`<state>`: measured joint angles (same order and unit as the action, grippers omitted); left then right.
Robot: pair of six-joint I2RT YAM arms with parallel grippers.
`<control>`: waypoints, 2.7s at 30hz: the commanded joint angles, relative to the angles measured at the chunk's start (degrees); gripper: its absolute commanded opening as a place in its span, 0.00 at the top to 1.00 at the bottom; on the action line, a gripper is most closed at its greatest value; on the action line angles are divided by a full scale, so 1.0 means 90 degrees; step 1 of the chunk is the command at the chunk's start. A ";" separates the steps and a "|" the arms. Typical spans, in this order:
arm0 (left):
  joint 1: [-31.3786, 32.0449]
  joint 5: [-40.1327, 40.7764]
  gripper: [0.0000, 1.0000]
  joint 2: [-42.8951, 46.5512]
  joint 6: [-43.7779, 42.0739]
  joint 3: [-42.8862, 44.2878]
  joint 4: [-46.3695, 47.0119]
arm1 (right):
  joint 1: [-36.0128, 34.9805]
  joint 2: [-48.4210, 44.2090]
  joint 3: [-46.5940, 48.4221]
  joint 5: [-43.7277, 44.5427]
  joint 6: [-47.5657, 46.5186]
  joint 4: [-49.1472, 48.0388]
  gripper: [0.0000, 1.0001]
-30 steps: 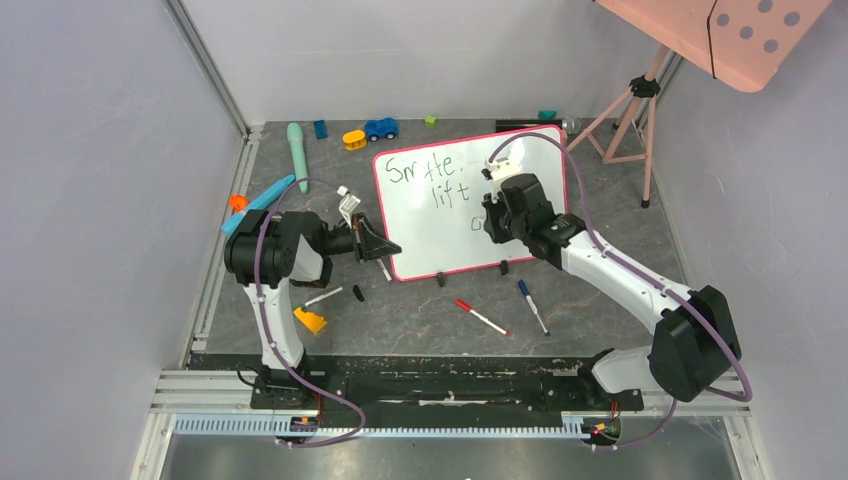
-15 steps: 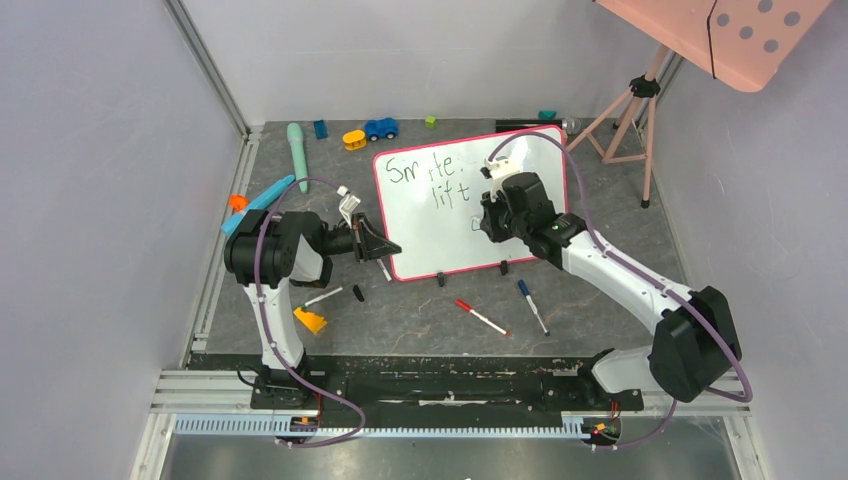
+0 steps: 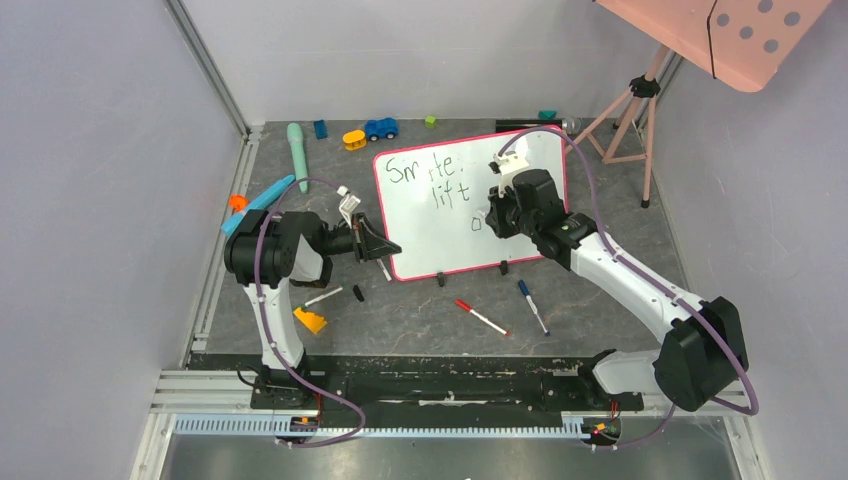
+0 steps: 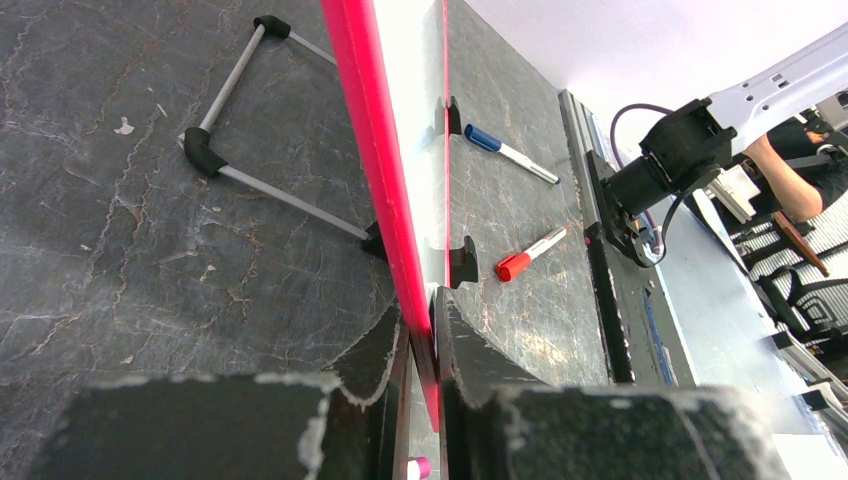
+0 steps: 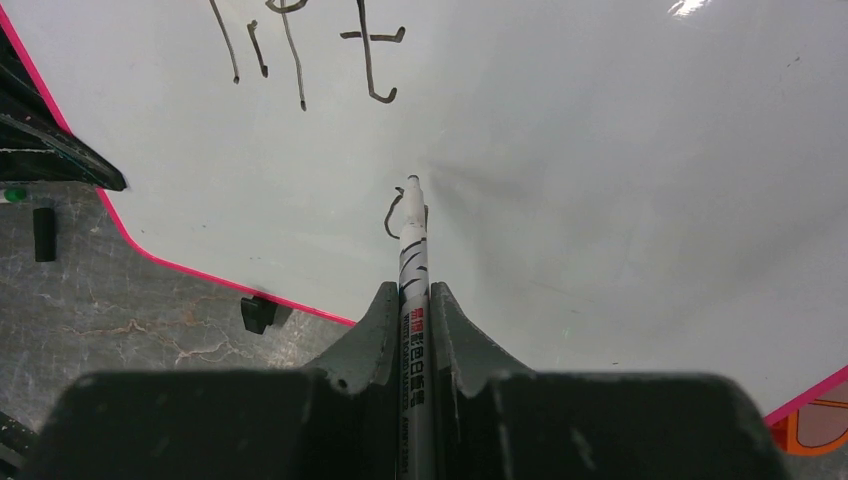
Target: Write a sentence on the whiteboard
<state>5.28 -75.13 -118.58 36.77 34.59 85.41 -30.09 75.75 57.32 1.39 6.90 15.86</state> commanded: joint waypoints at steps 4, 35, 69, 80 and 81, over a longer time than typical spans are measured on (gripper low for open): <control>0.0052 -0.0238 0.86 -0.0096 -0.0581 -0.0049 0.0423 | 0.0035 -0.0011 0.0107 0.0184 -0.0124 -0.0031 1.00; 0.0055 -0.0239 0.86 -0.0105 -0.0585 -0.0044 0.0423 | 0.0051 0.0200 0.0071 0.1054 -0.0030 0.0103 1.00; 0.0052 -0.0226 0.86 -0.0115 -0.0576 -0.0046 0.0426 | 0.0081 0.0131 0.0076 0.0502 -0.0104 -0.0236 1.00; 0.0055 -0.0236 0.86 -0.0102 -0.0571 -0.0046 0.0423 | 0.0082 -0.0063 -0.0392 0.0368 -0.0009 -0.0223 1.00; 0.0056 -0.0236 0.86 -0.0102 -0.0577 -0.0046 0.0423 | 0.0083 -0.0079 -0.0464 0.0322 0.0003 -0.0220 1.00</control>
<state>5.28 -75.13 -118.58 36.80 34.59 85.41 -29.61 76.53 55.29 4.67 6.42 14.68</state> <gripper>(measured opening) 0.157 0.119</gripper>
